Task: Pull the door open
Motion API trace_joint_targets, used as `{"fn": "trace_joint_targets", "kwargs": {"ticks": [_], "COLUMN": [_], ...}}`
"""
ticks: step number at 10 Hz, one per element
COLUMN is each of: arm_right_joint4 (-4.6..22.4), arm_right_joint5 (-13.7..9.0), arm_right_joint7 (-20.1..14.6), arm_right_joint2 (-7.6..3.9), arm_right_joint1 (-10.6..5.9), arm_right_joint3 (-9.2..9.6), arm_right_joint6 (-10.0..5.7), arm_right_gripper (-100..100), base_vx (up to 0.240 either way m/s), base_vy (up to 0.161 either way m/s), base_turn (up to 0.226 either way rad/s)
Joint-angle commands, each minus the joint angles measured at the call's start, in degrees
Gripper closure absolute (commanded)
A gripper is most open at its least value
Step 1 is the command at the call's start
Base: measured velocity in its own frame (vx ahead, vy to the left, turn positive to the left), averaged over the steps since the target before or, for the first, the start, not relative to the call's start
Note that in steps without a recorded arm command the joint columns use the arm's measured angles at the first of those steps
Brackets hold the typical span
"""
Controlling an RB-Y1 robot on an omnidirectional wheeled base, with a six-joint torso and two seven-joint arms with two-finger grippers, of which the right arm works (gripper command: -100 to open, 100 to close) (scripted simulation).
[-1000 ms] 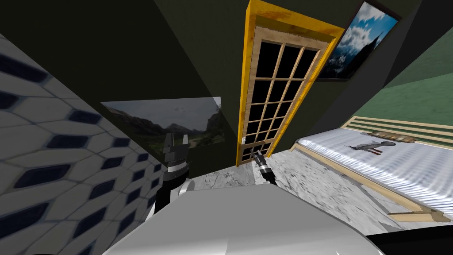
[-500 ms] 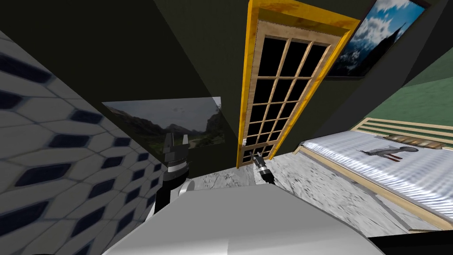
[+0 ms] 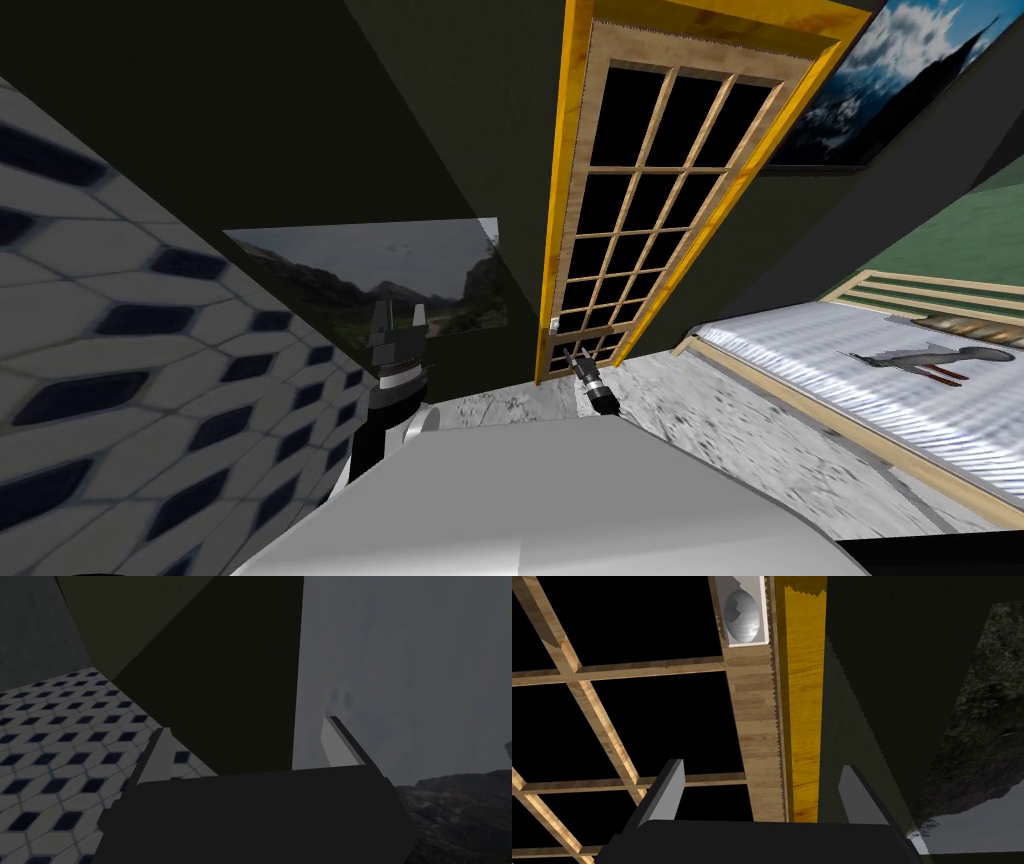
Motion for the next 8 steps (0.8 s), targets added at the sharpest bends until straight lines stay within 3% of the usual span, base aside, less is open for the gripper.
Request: {"fn": "trace_joint_targets", "kwargs": {"ticks": [1,8], "arm_right_joint4": [2.8,11.1], "arm_right_joint5": [0.7,2.5], "arm_right_joint7": [2.5,9.3], "arm_right_joint2": [-0.11,-0.37], "arm_right_joint1": [-0.81,-3.47], "arm_right_joint3": [-0.44,-1.8], "arm_right_joint6": [-0.73,-2.93], "arm_right_gripper": [-100,-100], "base_vx": [0.076,0.063], "base_vy": [-0.051,-0.044], "base_turn": [0.067,0.046]}}
